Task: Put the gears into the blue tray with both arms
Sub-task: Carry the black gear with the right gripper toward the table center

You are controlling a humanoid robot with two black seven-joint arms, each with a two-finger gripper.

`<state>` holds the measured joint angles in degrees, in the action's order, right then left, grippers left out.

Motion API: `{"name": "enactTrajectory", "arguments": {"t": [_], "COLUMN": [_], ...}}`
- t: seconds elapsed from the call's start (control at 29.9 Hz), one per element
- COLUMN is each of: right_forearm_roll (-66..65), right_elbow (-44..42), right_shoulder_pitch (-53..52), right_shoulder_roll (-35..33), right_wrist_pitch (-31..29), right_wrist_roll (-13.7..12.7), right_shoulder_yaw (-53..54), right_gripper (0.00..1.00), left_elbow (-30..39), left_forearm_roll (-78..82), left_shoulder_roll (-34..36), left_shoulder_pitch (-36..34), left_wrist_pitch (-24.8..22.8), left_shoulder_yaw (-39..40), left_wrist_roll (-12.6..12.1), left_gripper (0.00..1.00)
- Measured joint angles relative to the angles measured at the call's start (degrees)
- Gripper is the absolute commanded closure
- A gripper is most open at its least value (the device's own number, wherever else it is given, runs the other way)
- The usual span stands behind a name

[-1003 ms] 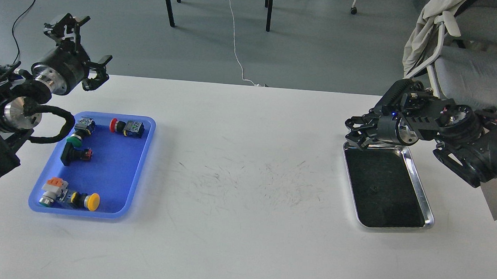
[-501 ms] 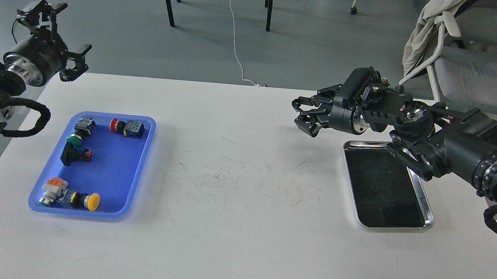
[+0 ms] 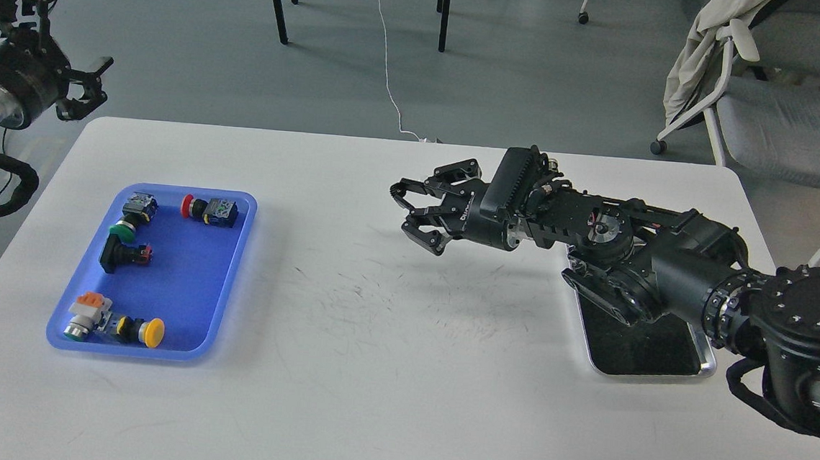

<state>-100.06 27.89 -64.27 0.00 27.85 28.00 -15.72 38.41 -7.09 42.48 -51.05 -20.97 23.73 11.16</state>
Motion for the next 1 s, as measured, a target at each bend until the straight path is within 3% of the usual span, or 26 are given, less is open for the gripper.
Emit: {"name": "enactTrajectory", "arguments": {"t": [1.0], "right_forearm_roll": [-1.0], "right_elbow": [6.5], "right_shoulder_pitch": [4.1], "right_shoulder_roll": [0.0], "right_wrist_pitch": [0.2], "right_wrist_roll": [0.0], "right_shoulder_yaw": [-7.3], "right_gripper": [0.99], "left_elbow": [5.8], "left_forearm_roll": [0.0], "left_shoulder_roll": [6.7], "left_shoulder_pitch": [0.3], "left_wrist_pitch": [0.1], "left_shoulder_yaw": [-0.2], "left_wrist_roll": [0.0], "left_gripper": [0.01]}}
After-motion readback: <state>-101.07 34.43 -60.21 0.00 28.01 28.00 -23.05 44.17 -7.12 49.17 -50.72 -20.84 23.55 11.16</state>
